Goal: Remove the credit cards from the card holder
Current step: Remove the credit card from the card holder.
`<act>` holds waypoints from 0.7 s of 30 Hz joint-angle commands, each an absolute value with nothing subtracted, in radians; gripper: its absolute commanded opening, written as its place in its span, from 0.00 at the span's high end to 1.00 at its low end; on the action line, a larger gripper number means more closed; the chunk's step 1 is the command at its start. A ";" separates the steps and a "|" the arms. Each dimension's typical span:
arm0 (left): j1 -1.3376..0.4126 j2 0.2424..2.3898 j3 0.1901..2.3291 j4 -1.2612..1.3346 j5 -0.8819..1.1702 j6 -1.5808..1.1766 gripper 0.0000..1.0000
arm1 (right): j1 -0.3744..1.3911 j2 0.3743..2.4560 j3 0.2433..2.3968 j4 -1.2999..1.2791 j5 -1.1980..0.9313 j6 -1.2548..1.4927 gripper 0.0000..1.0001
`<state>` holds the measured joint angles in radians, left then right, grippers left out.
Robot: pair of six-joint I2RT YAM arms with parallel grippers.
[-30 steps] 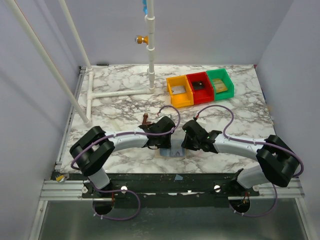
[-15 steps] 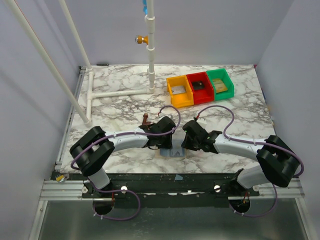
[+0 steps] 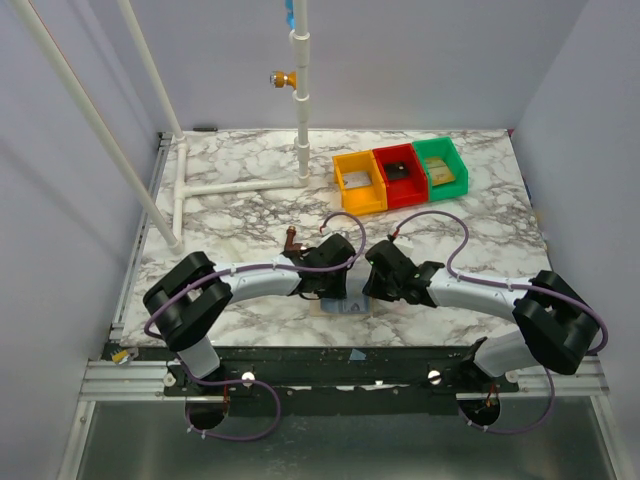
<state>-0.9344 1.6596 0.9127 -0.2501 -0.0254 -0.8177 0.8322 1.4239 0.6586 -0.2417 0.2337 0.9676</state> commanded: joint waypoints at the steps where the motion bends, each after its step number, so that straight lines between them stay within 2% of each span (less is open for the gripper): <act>1: -0.951 1.687 0.923 -0.301 -0.101 -0.806 0.73 | 0.839 1.462 0.607 -0.291 0.260 0.970 0.71; 21: -0.967 1.719 0.941 -0.377 -0.182 -0.814 0.71 | 0.839 1.434 0.572 -0.250 0.247 0.989 0.71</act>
